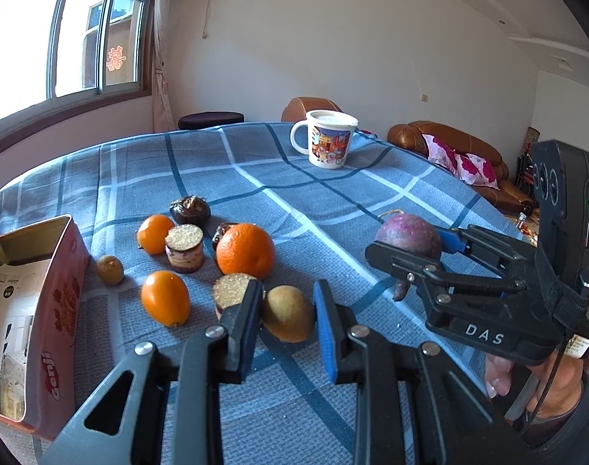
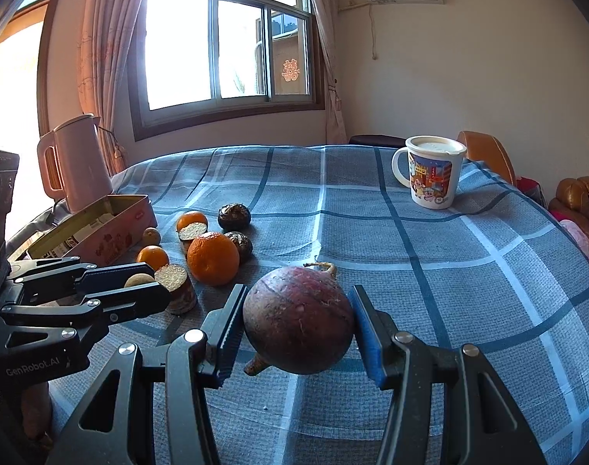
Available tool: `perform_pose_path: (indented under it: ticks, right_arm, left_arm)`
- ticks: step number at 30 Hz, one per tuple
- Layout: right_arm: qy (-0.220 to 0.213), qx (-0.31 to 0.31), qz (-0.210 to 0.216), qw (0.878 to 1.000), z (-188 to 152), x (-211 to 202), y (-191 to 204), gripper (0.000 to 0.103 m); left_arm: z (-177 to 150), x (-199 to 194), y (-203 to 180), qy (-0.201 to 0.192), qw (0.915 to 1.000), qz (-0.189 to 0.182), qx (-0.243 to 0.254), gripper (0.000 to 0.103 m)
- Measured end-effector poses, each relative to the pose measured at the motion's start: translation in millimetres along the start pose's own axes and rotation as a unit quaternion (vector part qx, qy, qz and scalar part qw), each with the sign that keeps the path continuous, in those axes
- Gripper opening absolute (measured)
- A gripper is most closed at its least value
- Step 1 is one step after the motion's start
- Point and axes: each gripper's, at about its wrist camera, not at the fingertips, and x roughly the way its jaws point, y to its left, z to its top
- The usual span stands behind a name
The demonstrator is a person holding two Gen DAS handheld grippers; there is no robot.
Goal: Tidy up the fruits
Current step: 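Carry the kiwi and passion fruit in both tools toward the pink tin box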
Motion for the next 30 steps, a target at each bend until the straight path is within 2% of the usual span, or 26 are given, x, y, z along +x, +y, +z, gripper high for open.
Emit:
perform_pose_path:
  ticks: [30]
  right_arm:
    - [-0.048, -0.015, 0.005, 0.999, -3.7, -15.2, 4.2, 0.054]
  left_arm:
    - [-3.4, -23.8, 0.5, -0.064, 0.9979, 0.011, 0.000, 0.029]
